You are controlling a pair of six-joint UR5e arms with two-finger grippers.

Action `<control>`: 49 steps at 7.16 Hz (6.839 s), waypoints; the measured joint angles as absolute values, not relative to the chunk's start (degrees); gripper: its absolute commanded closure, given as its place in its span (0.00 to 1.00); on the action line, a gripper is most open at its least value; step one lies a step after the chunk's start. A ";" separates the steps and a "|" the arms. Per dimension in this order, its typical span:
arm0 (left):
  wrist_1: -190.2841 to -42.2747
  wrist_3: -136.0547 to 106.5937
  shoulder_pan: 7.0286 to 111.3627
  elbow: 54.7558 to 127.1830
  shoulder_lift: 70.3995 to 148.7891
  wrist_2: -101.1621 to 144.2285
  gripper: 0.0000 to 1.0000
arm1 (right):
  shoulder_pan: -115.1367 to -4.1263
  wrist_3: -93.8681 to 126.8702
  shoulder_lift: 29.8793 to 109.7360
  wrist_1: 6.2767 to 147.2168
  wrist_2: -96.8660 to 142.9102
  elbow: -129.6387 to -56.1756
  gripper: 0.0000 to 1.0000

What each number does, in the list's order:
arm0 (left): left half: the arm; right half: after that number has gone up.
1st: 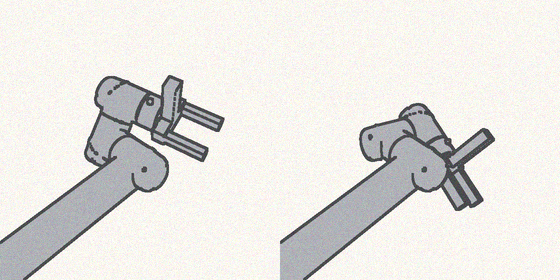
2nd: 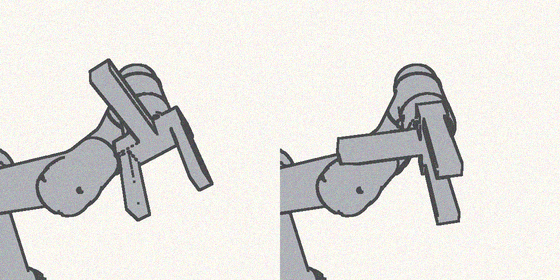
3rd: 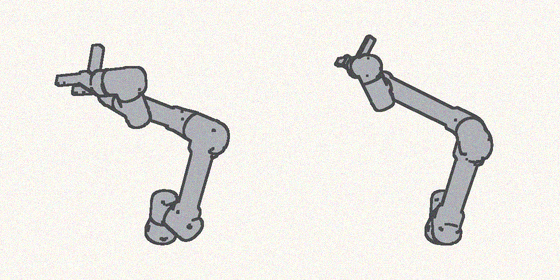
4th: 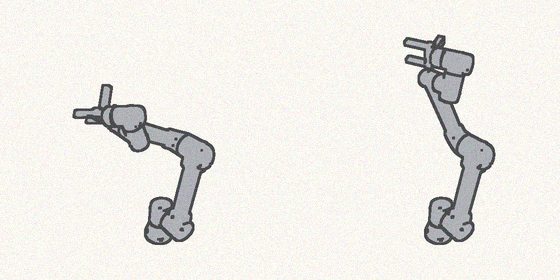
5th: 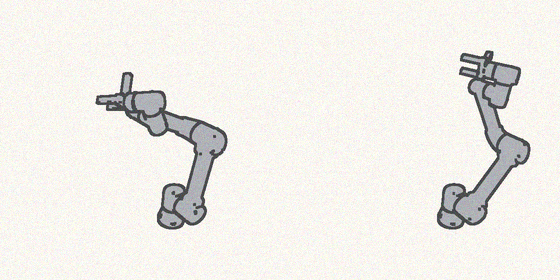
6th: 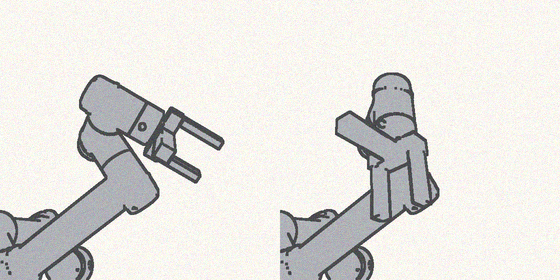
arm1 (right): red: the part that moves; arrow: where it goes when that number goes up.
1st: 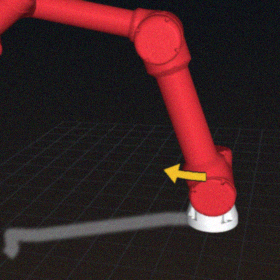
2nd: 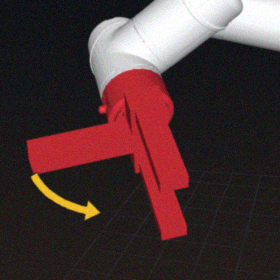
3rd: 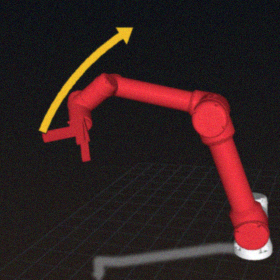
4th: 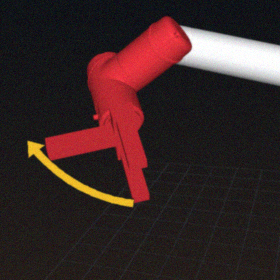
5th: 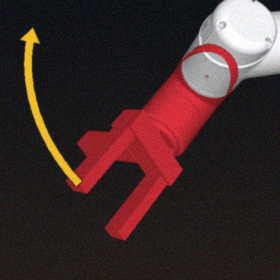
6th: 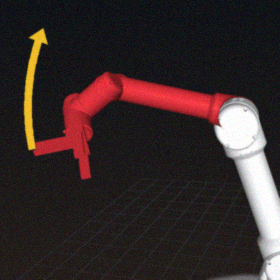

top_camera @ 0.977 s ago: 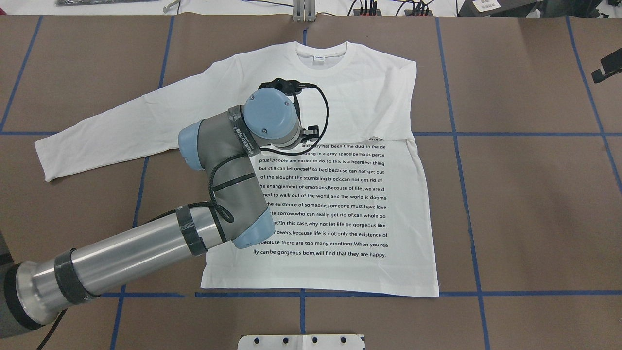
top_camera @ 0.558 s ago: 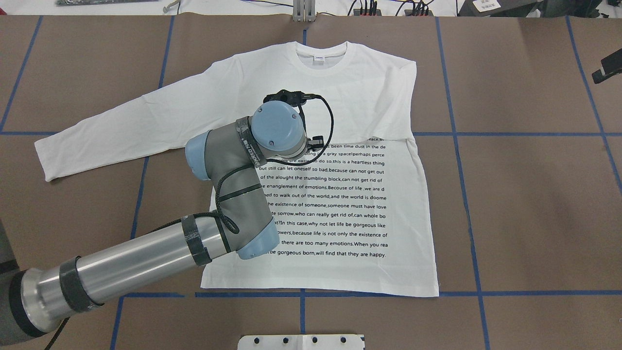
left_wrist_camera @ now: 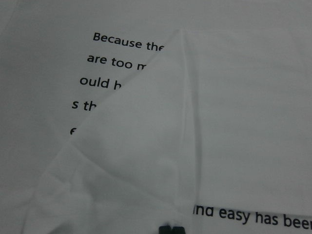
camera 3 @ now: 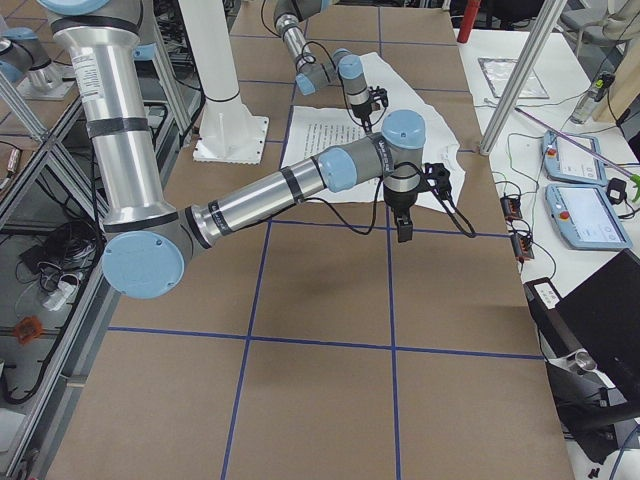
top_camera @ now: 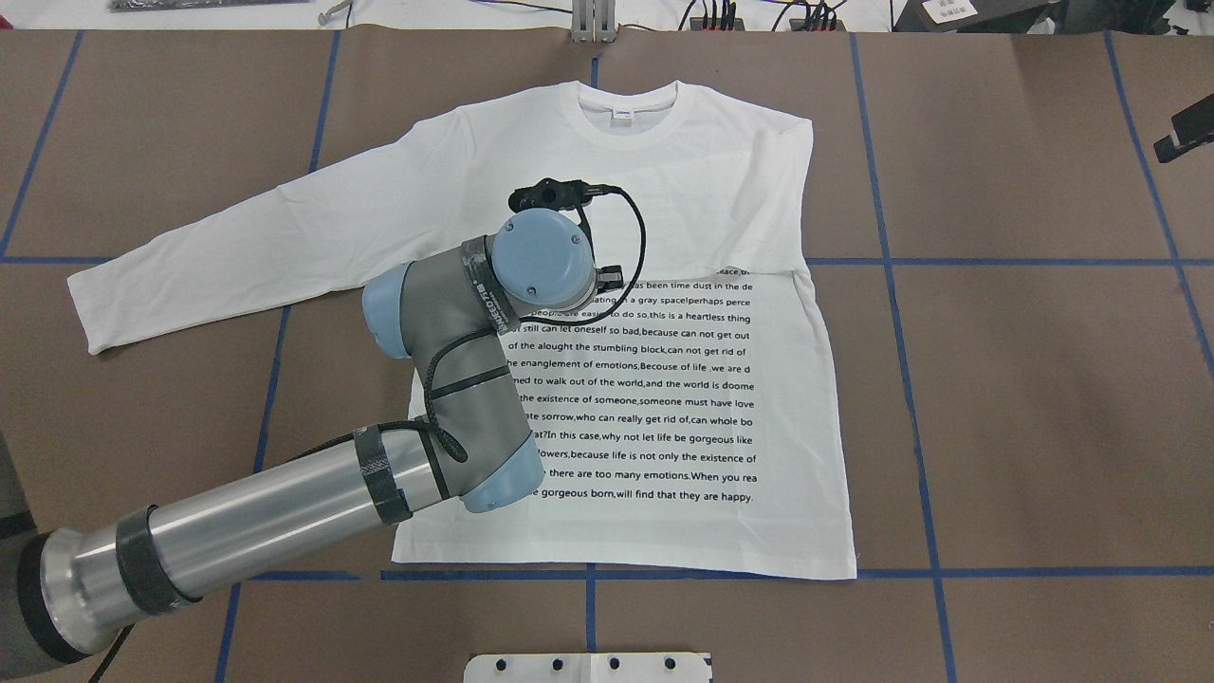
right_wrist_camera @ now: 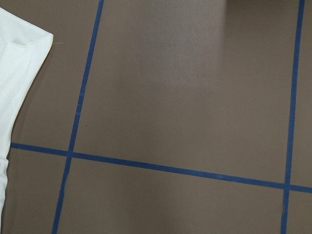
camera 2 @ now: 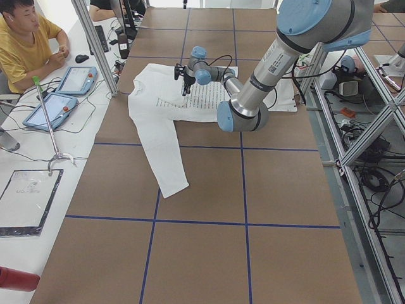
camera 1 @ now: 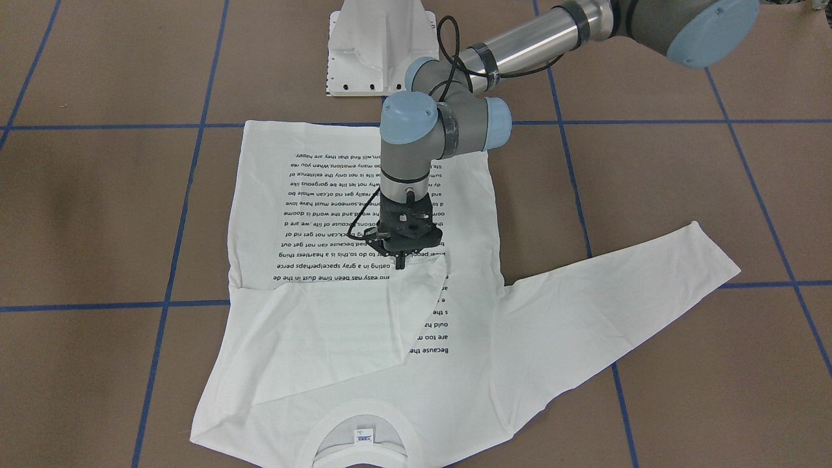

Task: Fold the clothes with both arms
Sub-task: 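Move the left gripper out to the cuff of the other sleeve, then lower the left gripper and grasp the sleeve cuff, then carry the sleeve across the shirt front with the left gripper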

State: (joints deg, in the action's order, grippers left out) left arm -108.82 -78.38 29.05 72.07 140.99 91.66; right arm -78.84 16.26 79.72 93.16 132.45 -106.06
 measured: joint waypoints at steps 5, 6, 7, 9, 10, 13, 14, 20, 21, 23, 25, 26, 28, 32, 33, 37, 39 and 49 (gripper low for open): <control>-108.96 -67.76 32.54 73.84 137.92 91.22 1.00 | -78.78 16.37 79.66 93.16 132.37 -106.00 0.00; -109.35 -64.44 34.20 75.57 135.65 91.23 1.00 | -78.77 16.45 79.64 93.16 132.36 -106.00 0.00; -109.57 -62.05 35.62 76.91 133.82 91.23 1.00 | -78.77 16.54 79.61 93.16 132.36 -106.02 0.00; -109.64 -60.02 37.53 77.55 132.45 91.23 1.00 | -78.78 16.60 79.50 93.17 132.36 -106.02 0.00; -109.71 -58.16 38.74 77.57 131.84 91.23 1.00 | -78.73 16.61 79.47 93.16 132.36 -106.00 0.00; -110.81 -52.79 41.30 77.42 130.06 91.33 0.00 | -78.53 16.56 79.47 93.16 132.36 -105.79 0.00; -113.73 -50.52 41.77 77.46 128.64 91.53 0.00 | -78.50 16.54 79.50 93.16 132.36 -105.73 0.00; -152.45 -29.89 54.12 78.94 100.56 111.50 0.00 | -78.56 16.53 80.41 93.13 132.45 -106.04 0.00; -157.41 -29.98 54.40 79.29 95.68 111.13 0.00 | -78.57 16.54 80.47 93.10 132.45 -106.09 0.00; -160.75 -30.32 54.48 80.27 90.56 109.34 0.00 | -78.57 16.58 80.50 93.08 132.45 -106.15 0.00; -161.22 -29.81 54.49 80.83 87.17 107.42 0.06 | -78.57 16.59 80.51 93.08 132.45 -106.17 0.00; -161.28 -29.65 54.42 81.02 86.07 106.07 0.07 | -78.57 16.60 80.51 93.09 132.45 -106.19 0.00; -162.54 -29.53 53.92 81.36 83.84 105.23 0.22 | -78.57 16.61 80.51 93.15 132.45 -106.24 0.00; -163.46 -29.52 51.43 81.03 83.39 105.12 0.20 | -78.57 16.61 80.56 93.16 132.45 -106.25 0.00; -163.47 -29.56 50.46 81.01 83.44 105.12 0.21 | -78.57 16.61 80.62 93.16 132.45 -106.19 0.00; -163.48 -29.59 48.97 80.88 83.50 105.03 0.86 | -78.57 16.61 80.77 93.16 132.47 -106.09 0.00; -163.50 -29.56 48.95 80.88 83.50 105.03 1.00 | -78.54 16.63 80.77 93.16 132.53 -106.08 0.00; -136.02 -48.76 51.65 94.58 110.57 110.24 1.00 | -78.50 16.75 80.46 93.16 132.52 -106.07 0.00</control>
State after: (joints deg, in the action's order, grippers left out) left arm -136.02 -48.76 51.65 94.58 110.57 110.24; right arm -78.50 16.75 80.46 93.16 132.52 -106.07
